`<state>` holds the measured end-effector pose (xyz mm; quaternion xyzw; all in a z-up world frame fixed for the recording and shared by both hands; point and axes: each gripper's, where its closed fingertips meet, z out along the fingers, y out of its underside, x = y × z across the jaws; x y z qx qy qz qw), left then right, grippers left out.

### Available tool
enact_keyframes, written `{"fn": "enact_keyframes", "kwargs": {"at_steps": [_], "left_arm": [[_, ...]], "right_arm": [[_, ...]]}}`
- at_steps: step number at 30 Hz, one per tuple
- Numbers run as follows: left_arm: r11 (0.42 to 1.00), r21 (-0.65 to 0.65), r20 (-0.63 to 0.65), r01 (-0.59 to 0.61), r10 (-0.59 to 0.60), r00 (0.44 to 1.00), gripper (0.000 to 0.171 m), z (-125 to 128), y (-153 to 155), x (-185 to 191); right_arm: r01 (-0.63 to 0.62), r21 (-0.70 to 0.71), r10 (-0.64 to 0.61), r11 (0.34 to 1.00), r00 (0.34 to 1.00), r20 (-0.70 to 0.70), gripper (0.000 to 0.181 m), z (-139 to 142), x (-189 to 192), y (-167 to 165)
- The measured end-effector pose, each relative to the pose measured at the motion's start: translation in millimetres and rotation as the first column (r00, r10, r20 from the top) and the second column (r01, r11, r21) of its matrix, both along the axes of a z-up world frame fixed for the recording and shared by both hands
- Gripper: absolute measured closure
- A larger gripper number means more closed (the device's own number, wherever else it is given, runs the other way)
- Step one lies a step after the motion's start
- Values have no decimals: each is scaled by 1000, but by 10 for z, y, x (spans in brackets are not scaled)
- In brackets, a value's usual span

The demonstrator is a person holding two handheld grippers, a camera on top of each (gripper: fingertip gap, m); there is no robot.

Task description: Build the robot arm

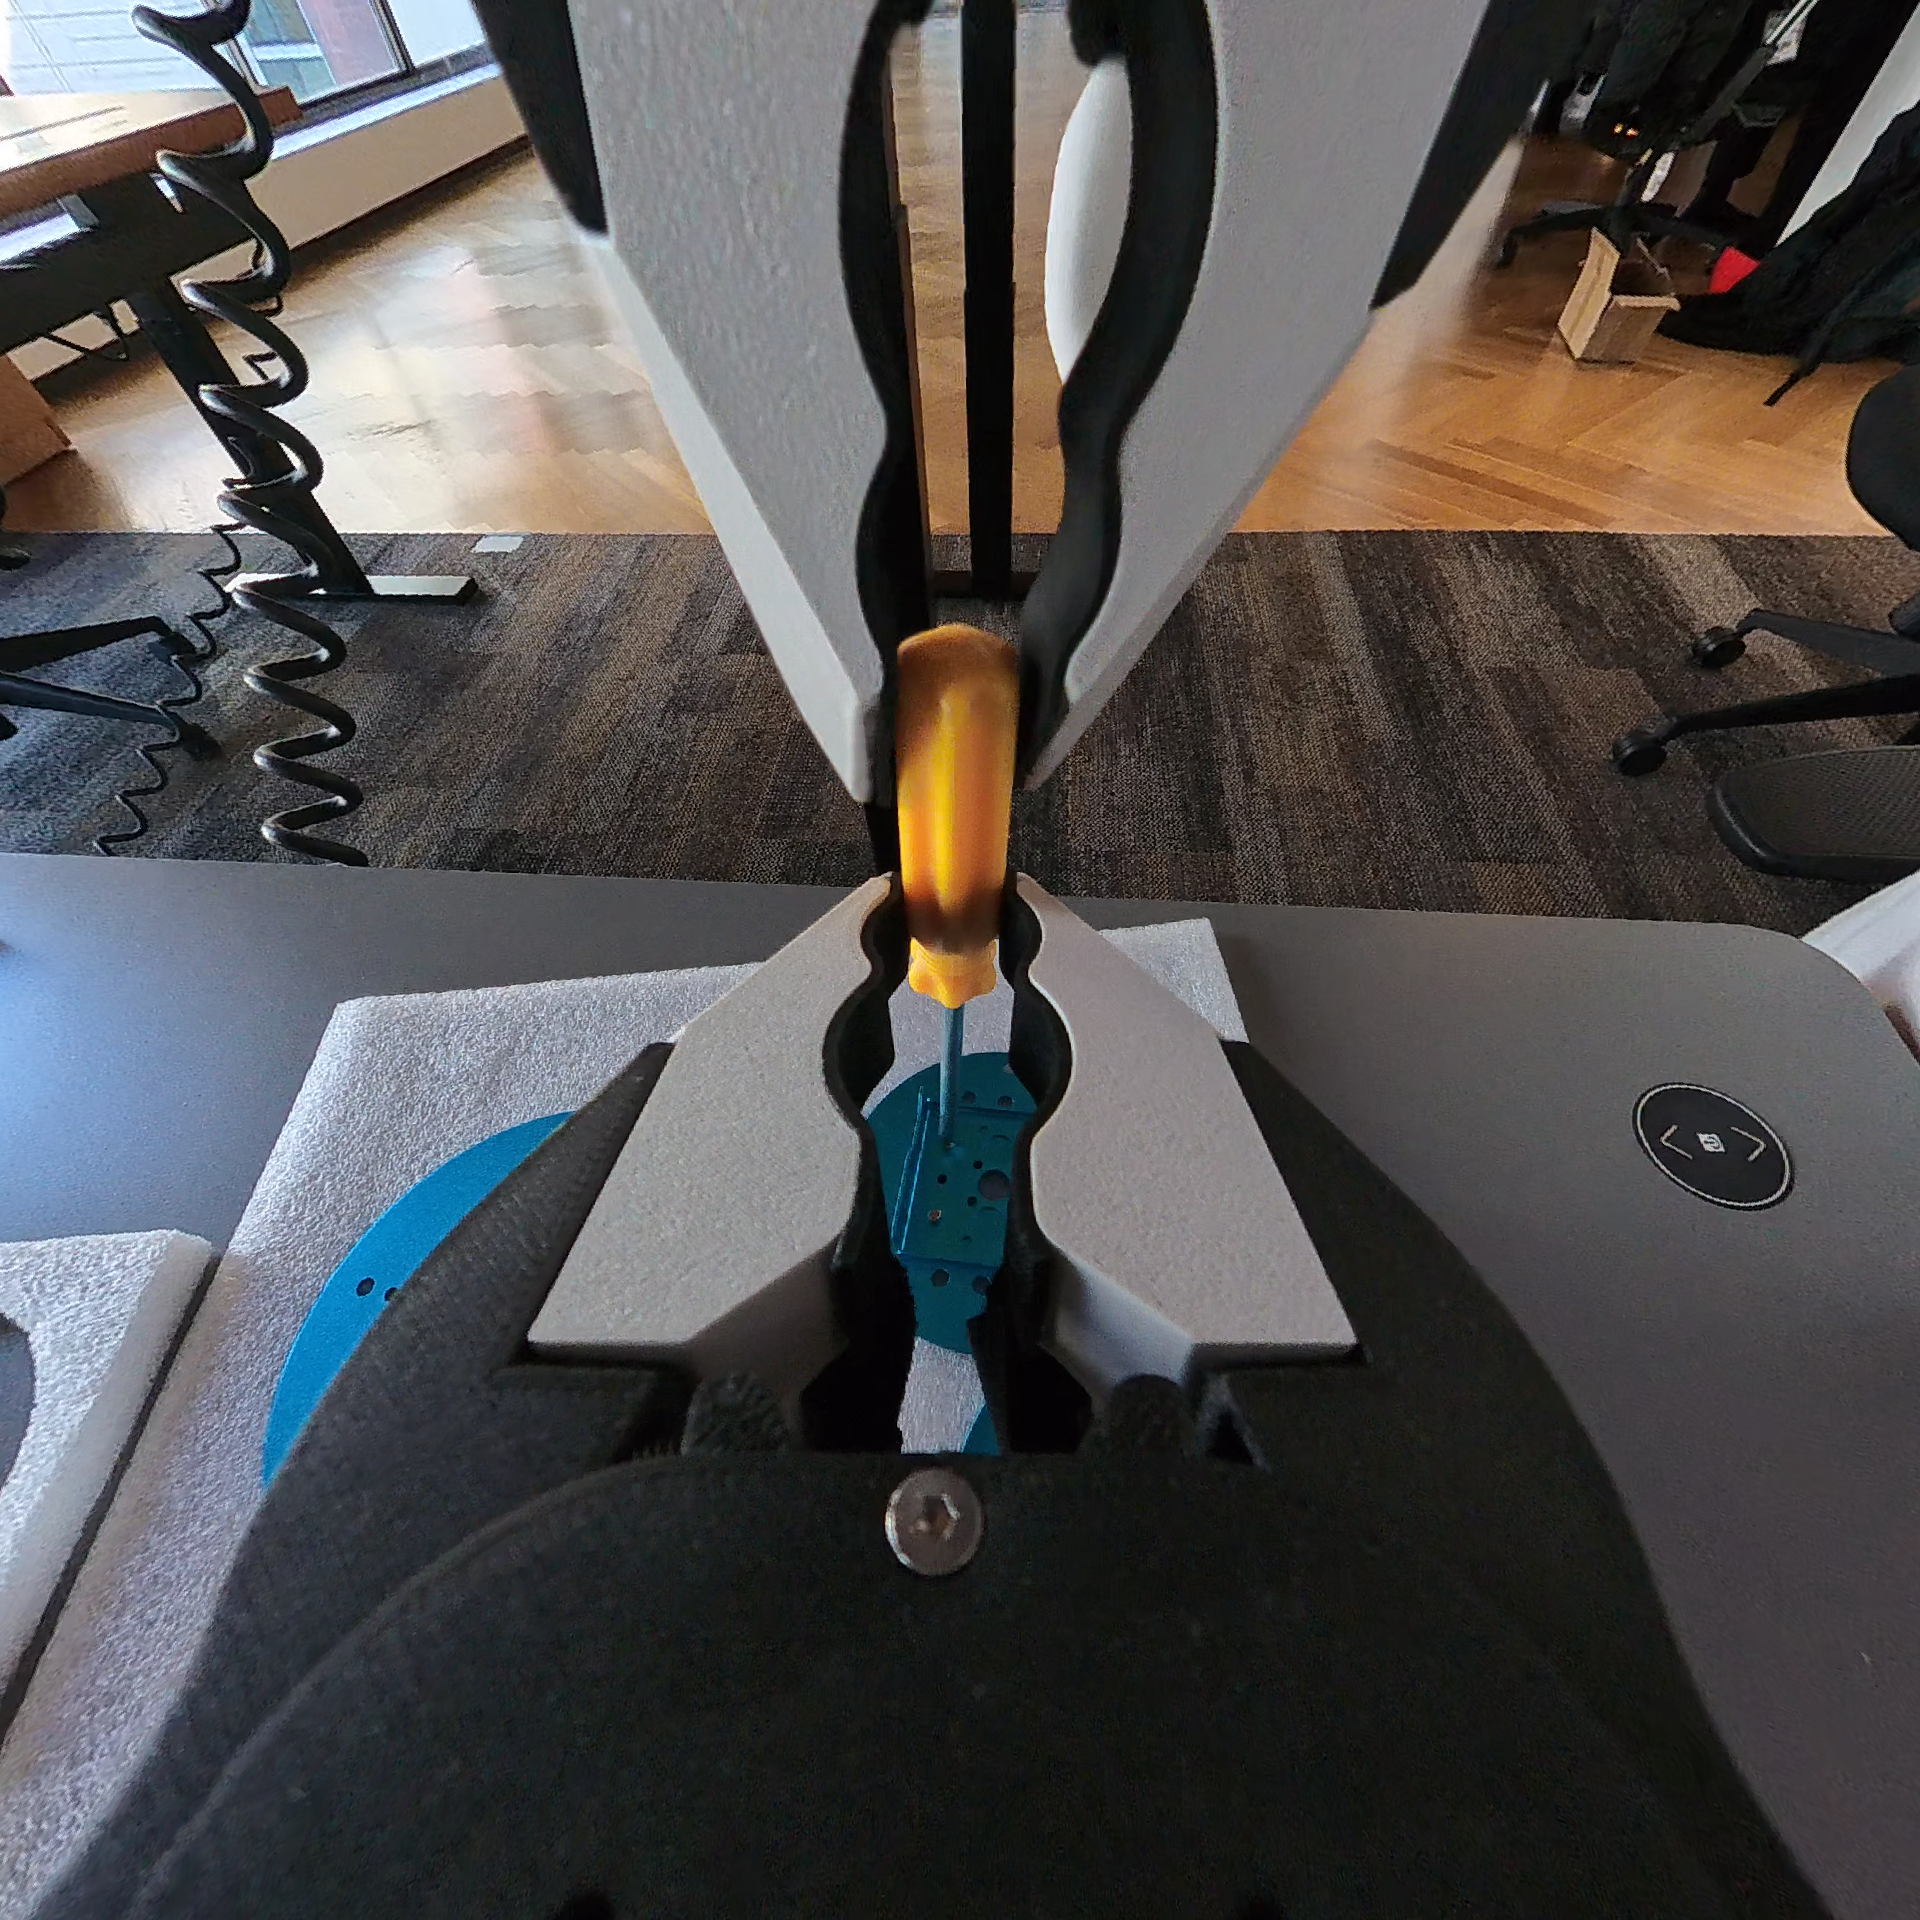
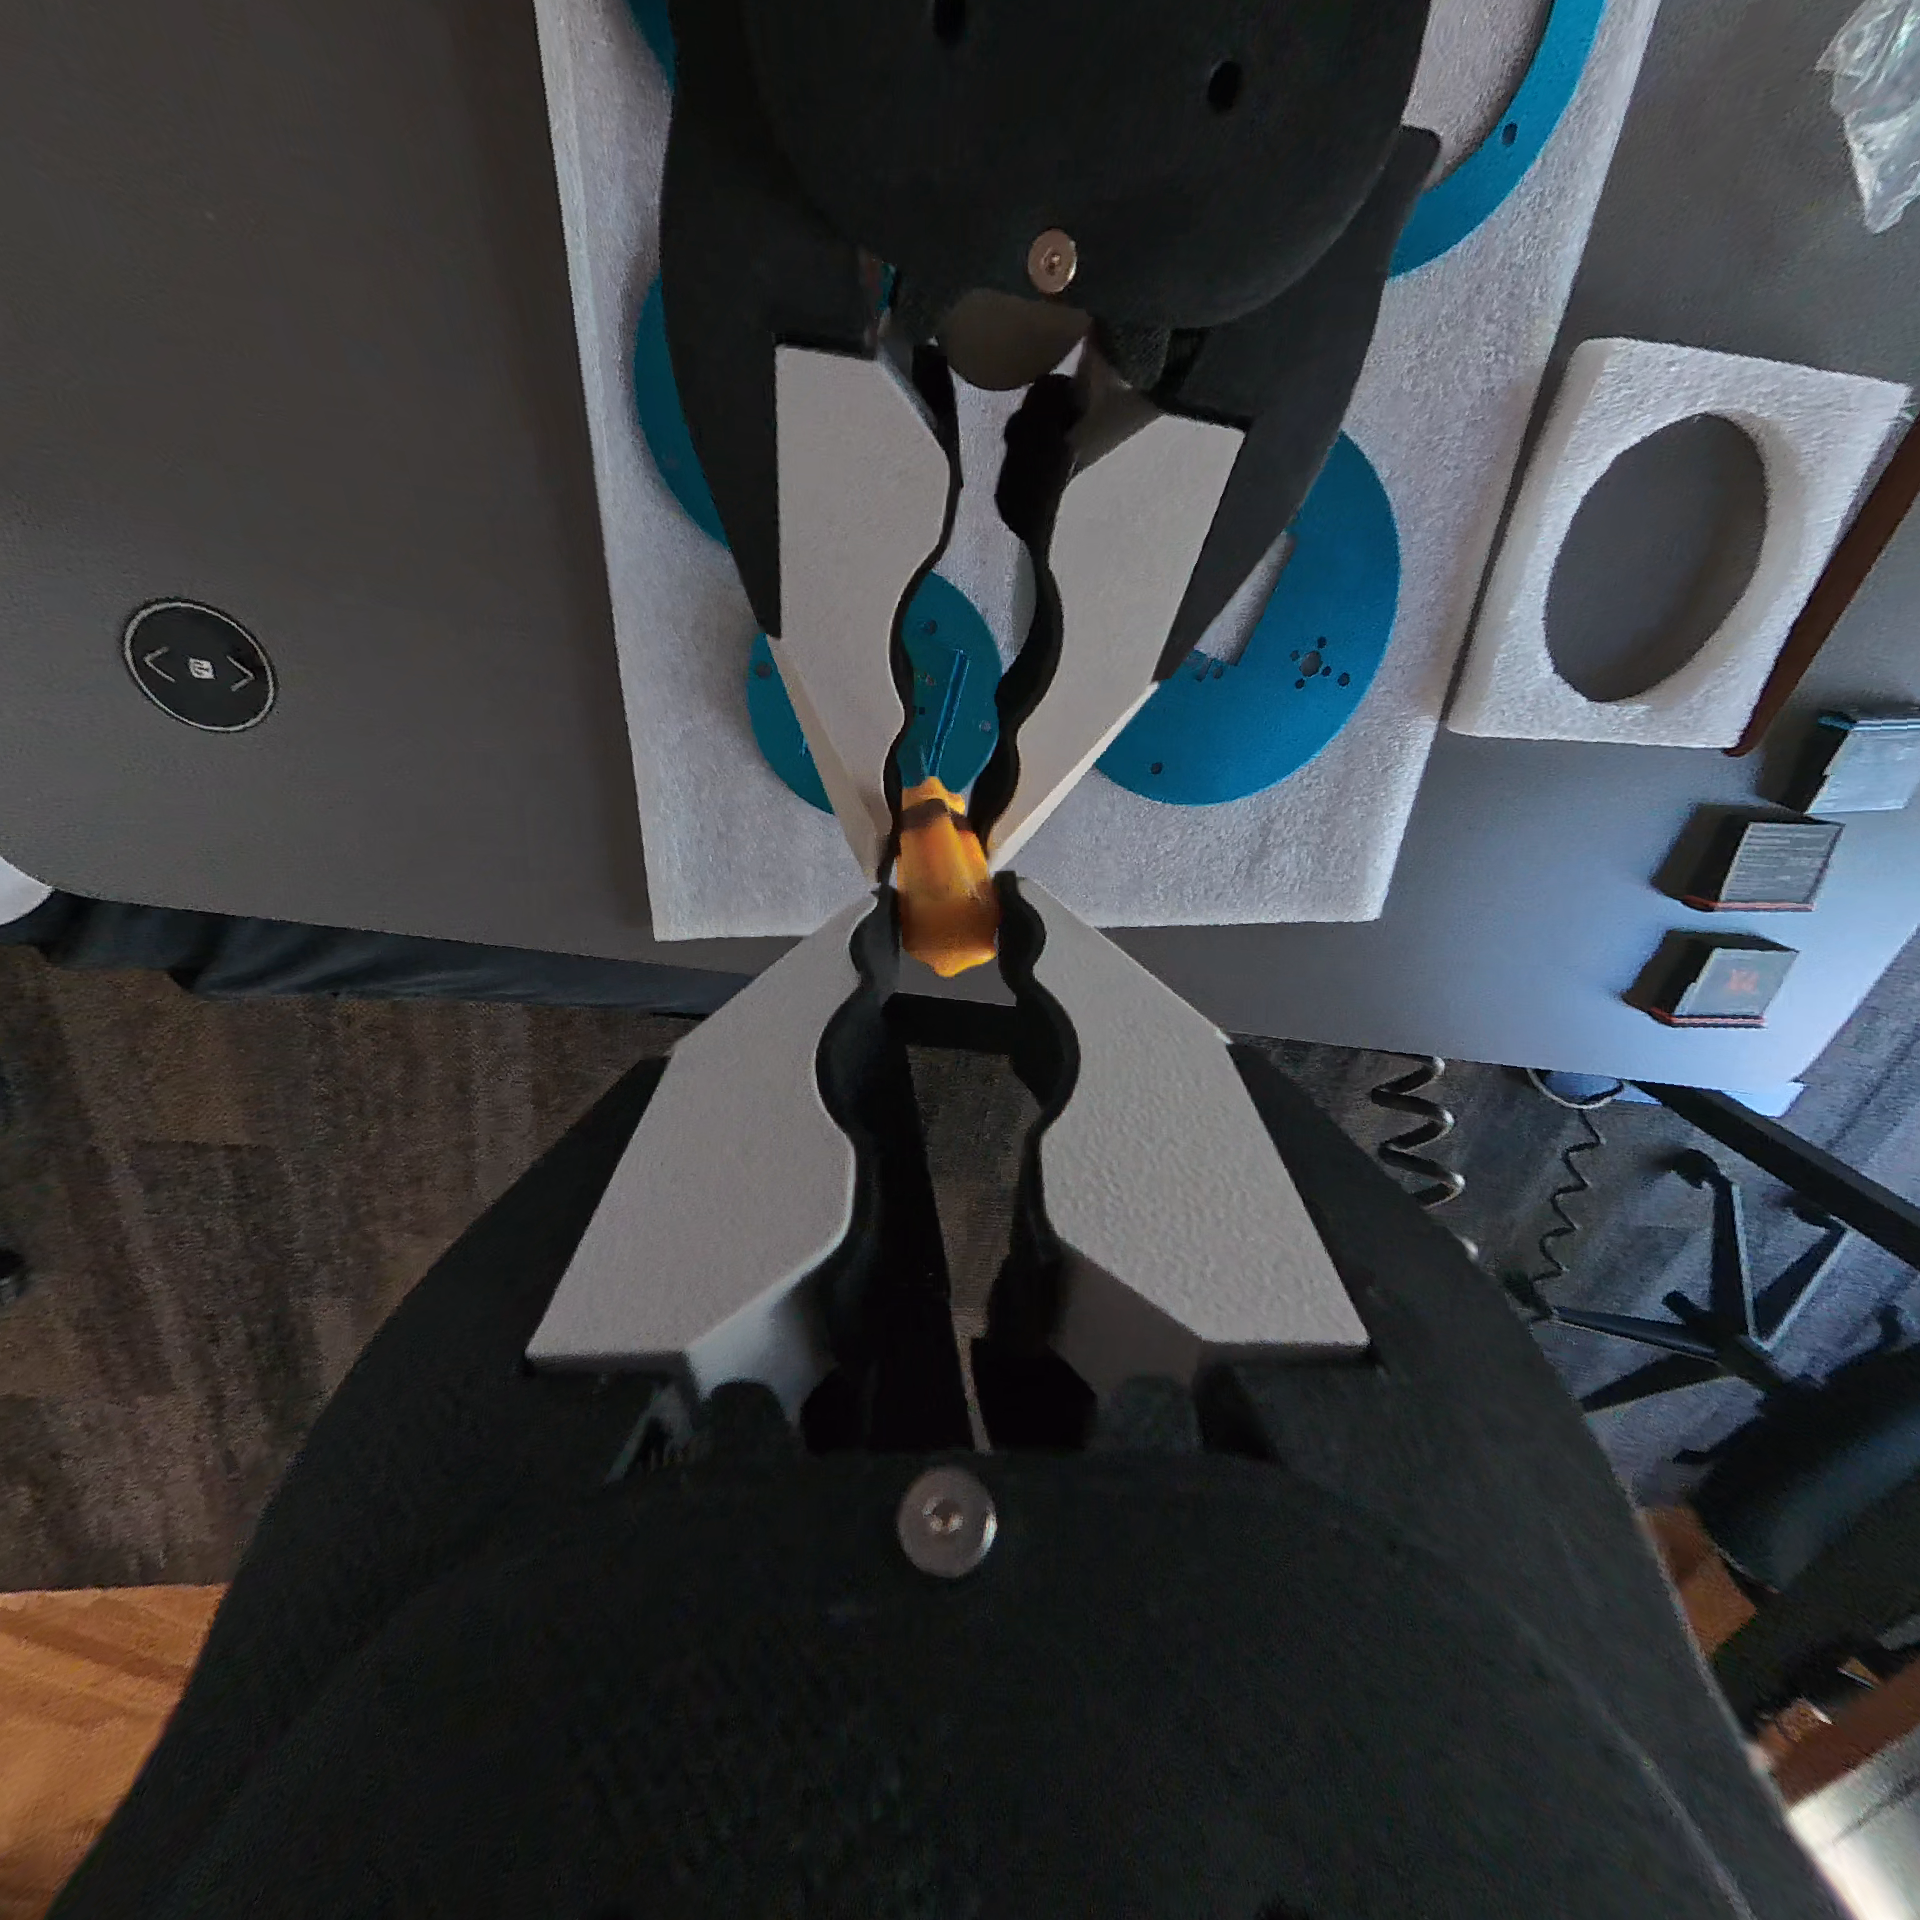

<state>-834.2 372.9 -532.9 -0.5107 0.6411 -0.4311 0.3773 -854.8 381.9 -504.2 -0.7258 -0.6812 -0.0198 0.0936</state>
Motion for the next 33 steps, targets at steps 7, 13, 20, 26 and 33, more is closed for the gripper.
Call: {"fn": "enact_keyframes", "kwargs": {"at_steps": [7, 13, 20, 26, 33], "left_arm": [[1000, 1, -6, -15, 15, 1000, 155, -9, 21, 3], [999, 18, -12, -35, 35, 999, 154, -20, 48, 15], [1000, 12, -8, -24, 24, 1000, 154, -20, 30, 24], [999, 18, -19, -32, 32, 999, 155, -35, 27, 43], [1000, 21, -14, -21, 22, 1000, 156, -35, 8, 41]], "right_arm": [[400, -99, -406, 911, 912, -58, 164, -13, -4, 16], [556, -151, -571, 818, 817, -83, 163, -13, -27, 39], [104, -6, -104, 995, 994, -35, 161, 4, -60, 35], [468, -96, -473, 878, 880, -37, 162, -8, -7, 35], [439, -112, -445, 892, 895, -37, 155, -17, -27, -29]]}}
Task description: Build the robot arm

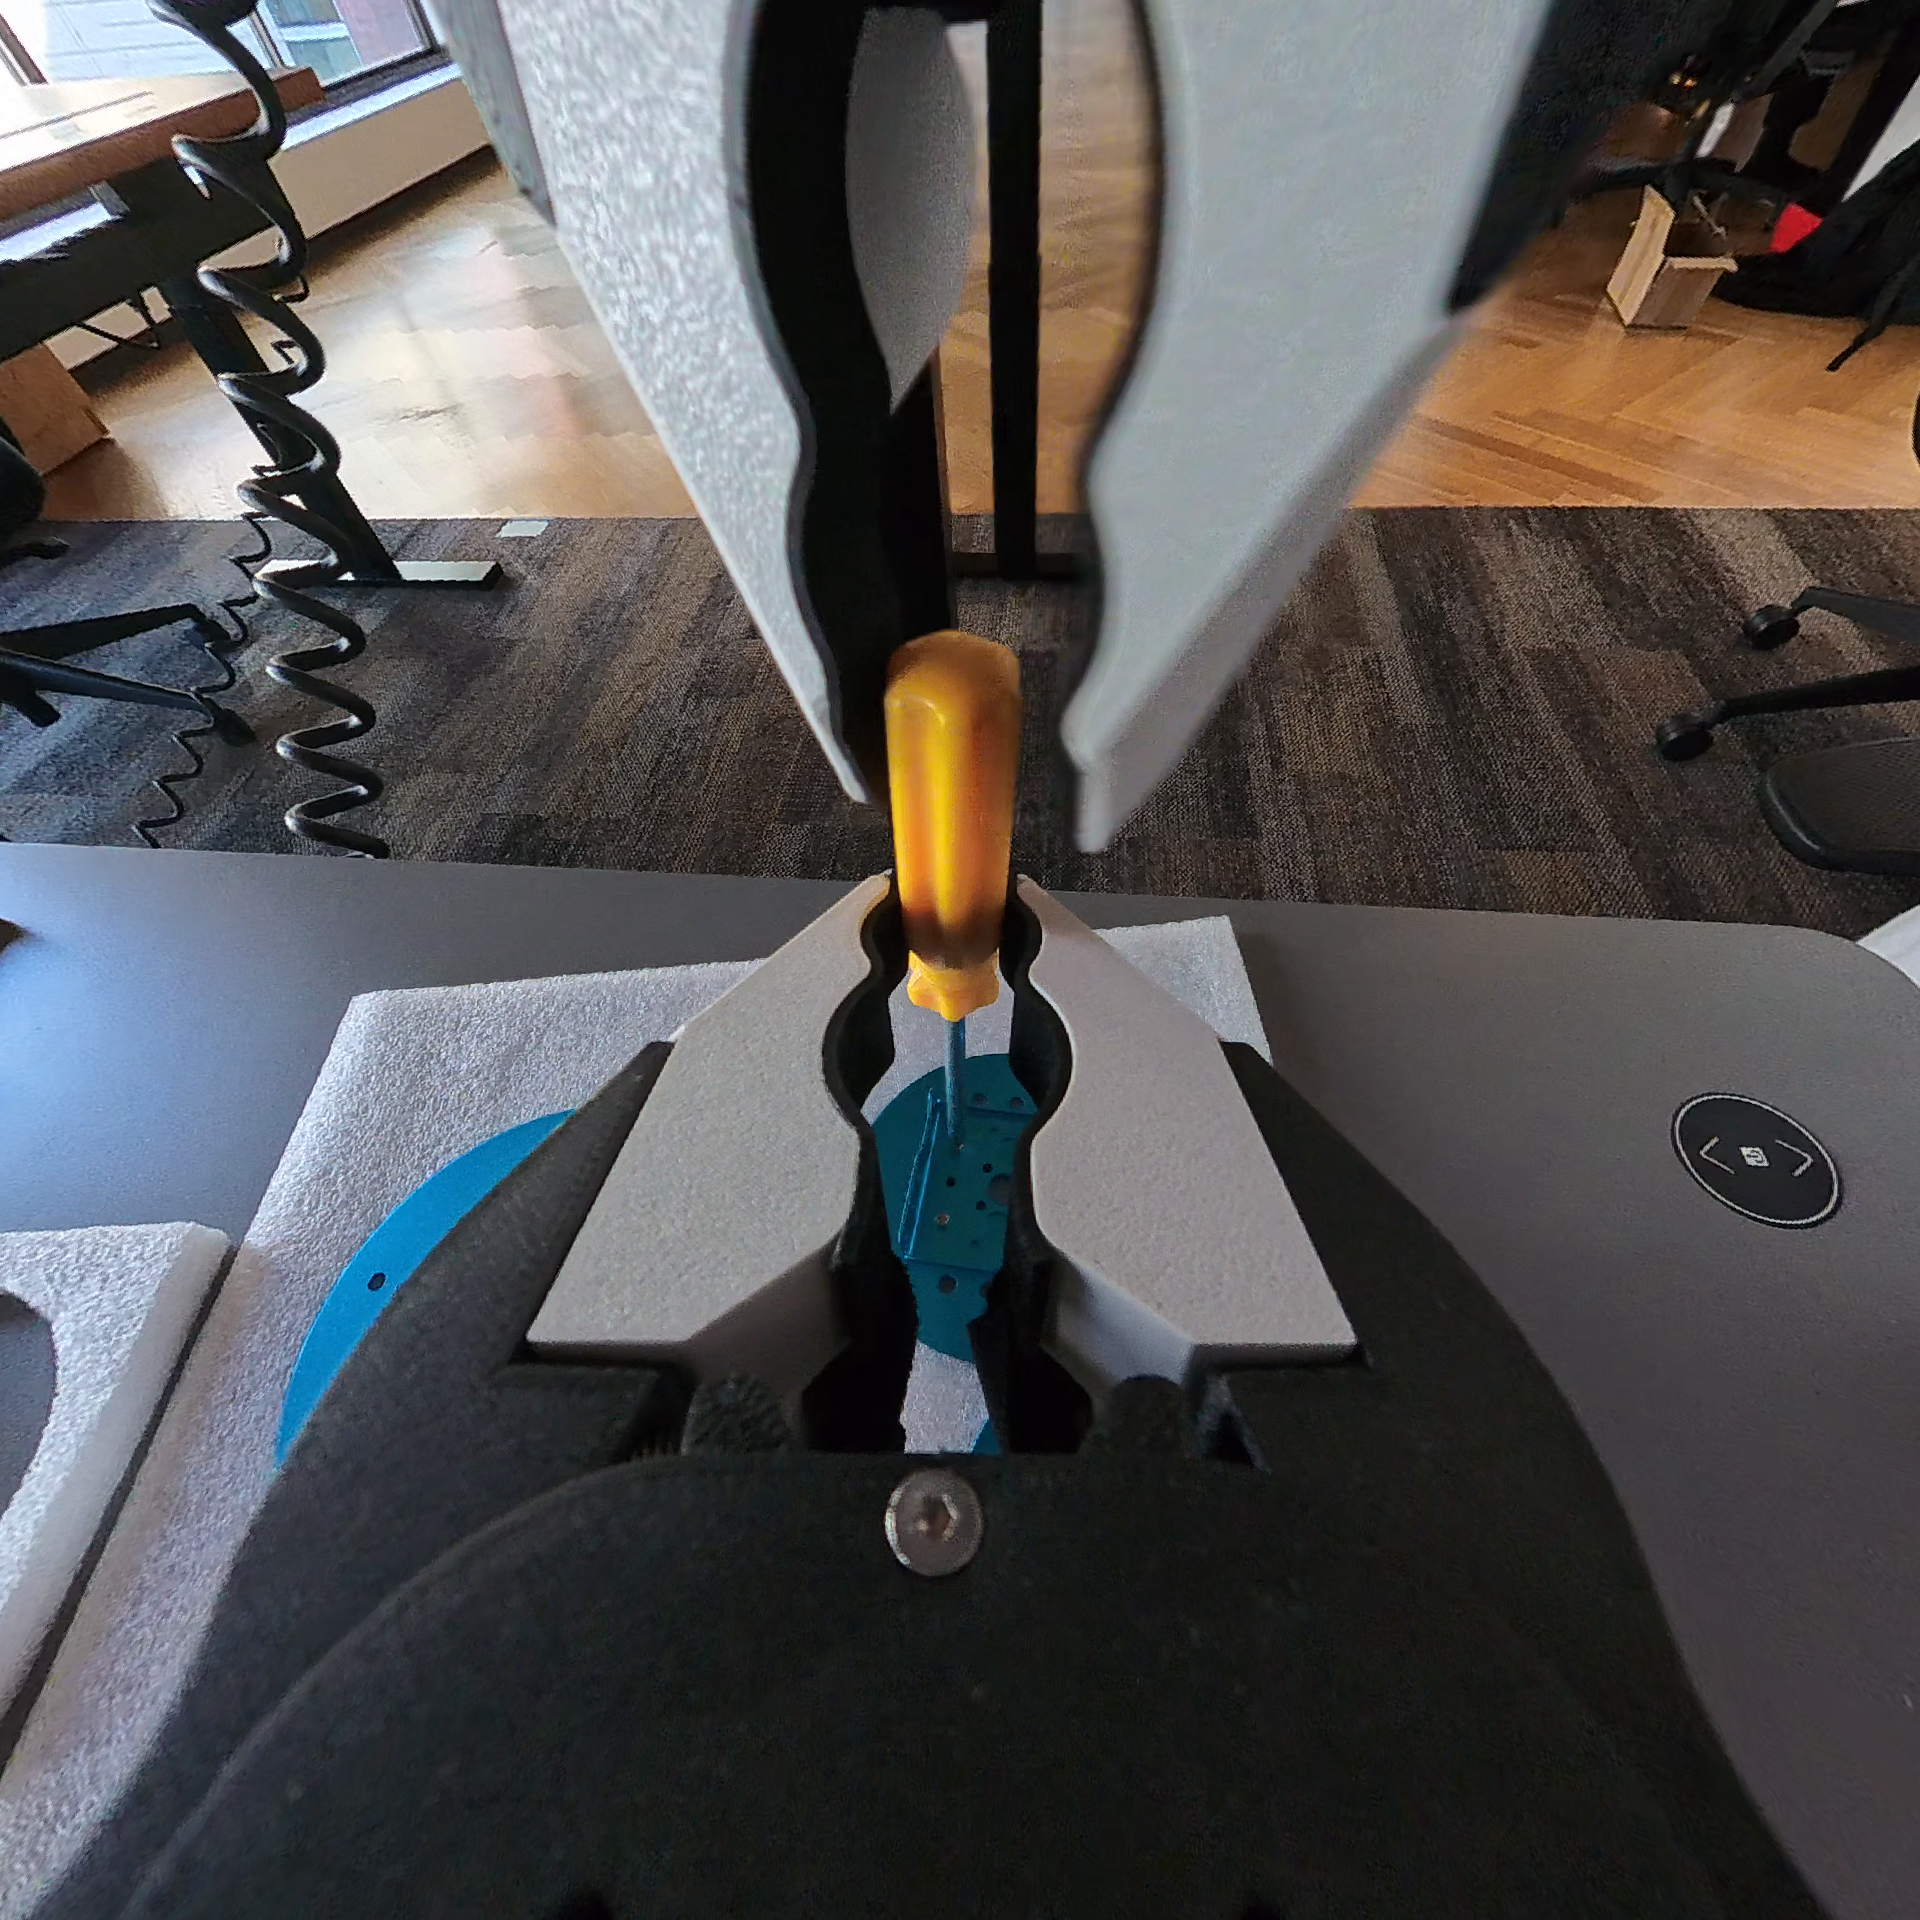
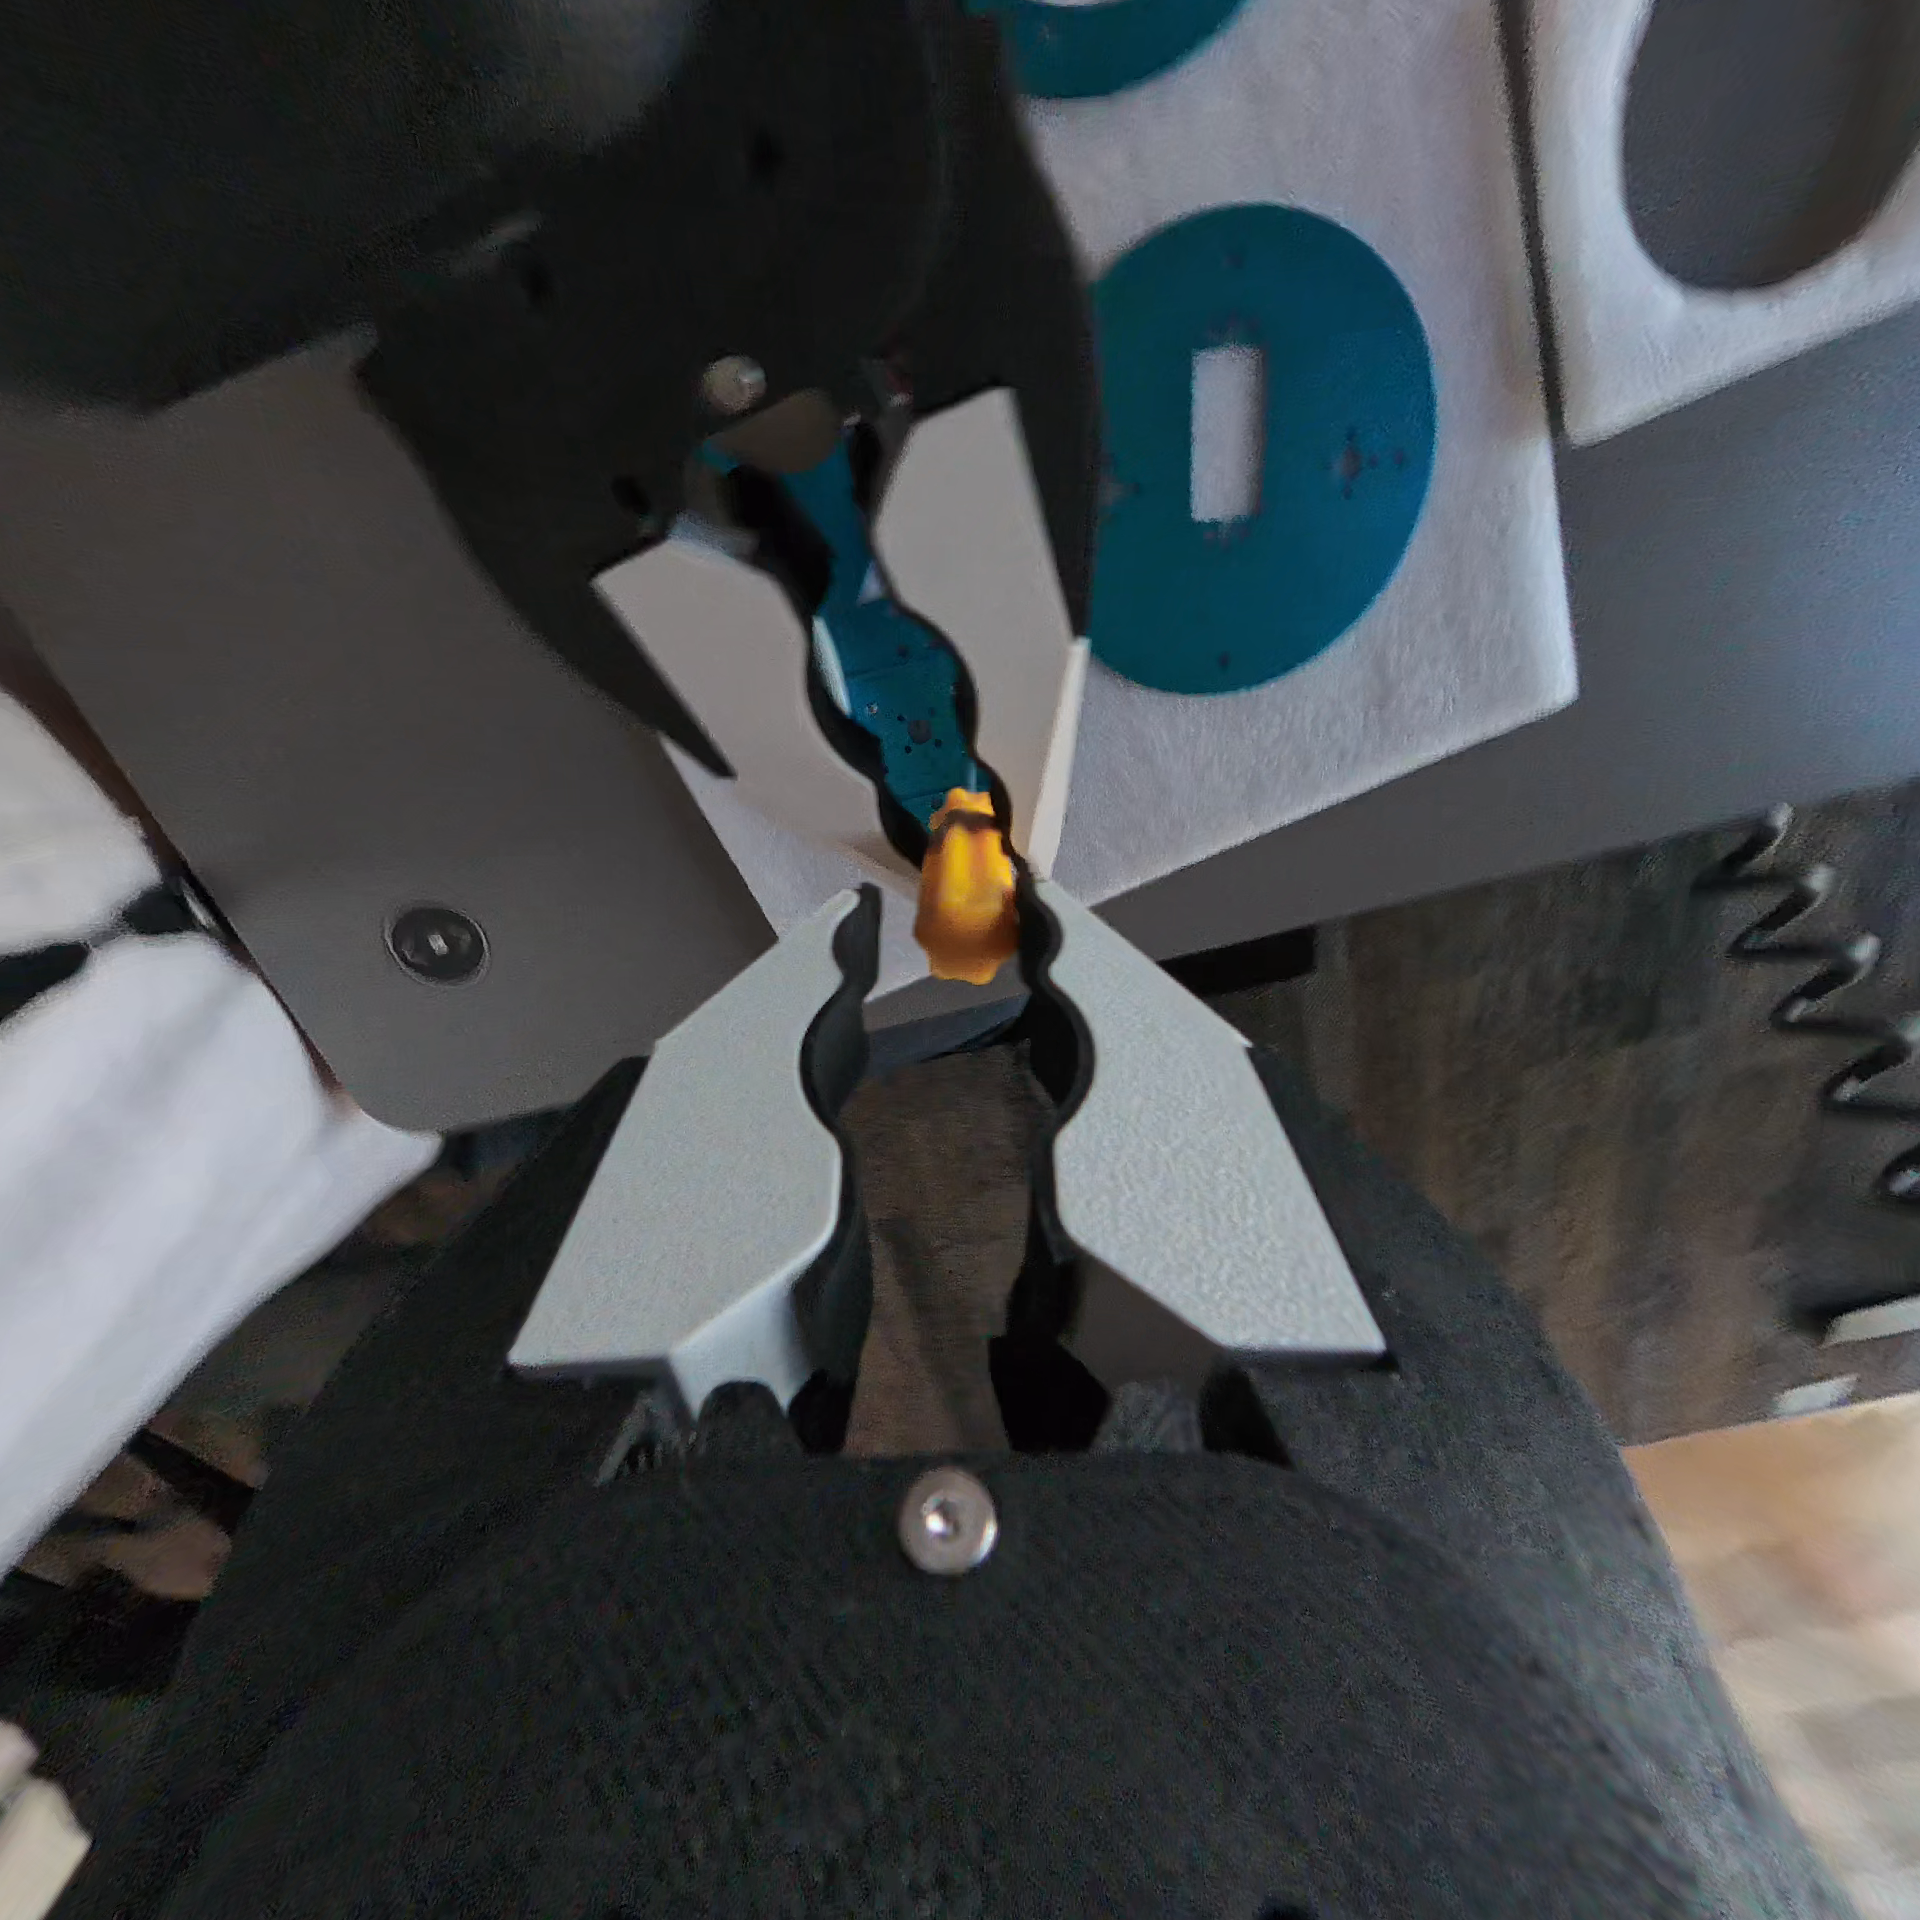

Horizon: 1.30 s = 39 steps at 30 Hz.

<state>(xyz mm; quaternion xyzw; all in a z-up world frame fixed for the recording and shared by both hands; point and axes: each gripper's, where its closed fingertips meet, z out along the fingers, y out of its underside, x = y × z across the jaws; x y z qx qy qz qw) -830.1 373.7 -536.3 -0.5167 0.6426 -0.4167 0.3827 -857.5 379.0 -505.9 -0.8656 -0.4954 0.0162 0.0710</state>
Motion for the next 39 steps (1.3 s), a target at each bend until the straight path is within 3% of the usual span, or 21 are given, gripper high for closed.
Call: {"fn": "enact_keyframes", "kwargs": {"at_steps": [1, 3, 5, 7, 9, 12, 14, 16, 18, 20, 23, 25, 27, 30, 32, 34, 36, 39], "left_arm": [[1000, -3, 0, 3, -3, 1000, 156, 0, -5, -2], [1000, -2, -2, 9, -9, 1000, 156, -2, -19, 4], [1000, -3, -4, 20, -20, 1000, 156, -4, -34, 2], [1000, 4, -6, 14, -14, 1000, 156, -7, -37, 10], [1000, 4, -11, -1, 1, 1000, 155, -7, -16, 24], [1000, 1, -14, -13, 13, 1000, 154, -12, 11, 30], [1000, 4, -13, -14, 14, 1000, 154, -12, 10, 29], [1000, 5, -13, -9, 9, 1000, 154, -12, 5, 18], [1000, 3, -11, -9, 9, 1000, 154, -11, 2, 17], [1000, 3, -11, -8, 8, 1000, 154, -12, 0, 22], [1000, -3, -13, 5, -5, 1000, 154, -14, -13, 21], [1000, -5, -12, -1, 1, 1000, 154, -15, -9, 31], [1000, -10, -14, -14, 14, 1000, 154, -15, 16, 35], [999, -7, -21, -37, 37, 999, 154, -21, 67, 36], [999, -3, -21, -32, 32, 999, 155, -23, 55, 40], [1000, 3, -16, -12, 12, 1000, 155, -24, 2, 56], [1000, 4, -17, -6, 6, 1000, 155, -26, -17, 67], [1000, -5, -17, 6, -6, 1000, 155, -26, -28, 69]], "right_arm": [[-116, 6, 116, 993, 993, 15, 150, -6, -13, -38], [-292, 79, 283, 953, 953, 110, 164, -12, 46, 6], [-346, 82, 334, 935, 933, 135, 164, -15, 43, -5], [-259, 37, 254, 965, 961, 107, 165, -23, 63, -15], [-89, -4, 89, 996, 994, 70, 164, -27, 86, -6], [175, -1, -175, 984, 984, 5, 163, -29, 60, 30], [222, -4, -222, 975, 975, -4, 163, -31, 55, 24], [132, 0, -132, 991, 991, 0, 164, -28, 27, 24], [-44, 1, 44, 999, 999, 2, 153, -20, -28, -12], [-178, 65, 176, 982, 984, 35, 163, 10, -30, 41], [-301, 78, 299, 950, 953, 46, 163, 12, -57, 30], [-238, 54, 236, 970, 971, 41, 163, 6, -37, 44], [-44, 20, 44, 999, 999, 0, 163, 2, -29, 76], [239, 7, -237, 971, 966, -102, 163, -5, -31, 149], [257, 18, -254, 966, 960, -115, 163, -8, -28, 136], [164, 2, -164, 986, 984, -69, 163, -6, -18, 54], [-42, 11, 42, 999, 999, -12, 160, -28, -7, 0], [-263, 31, 261, 964, 964, 50, 162, -51, 12, -15]]}}
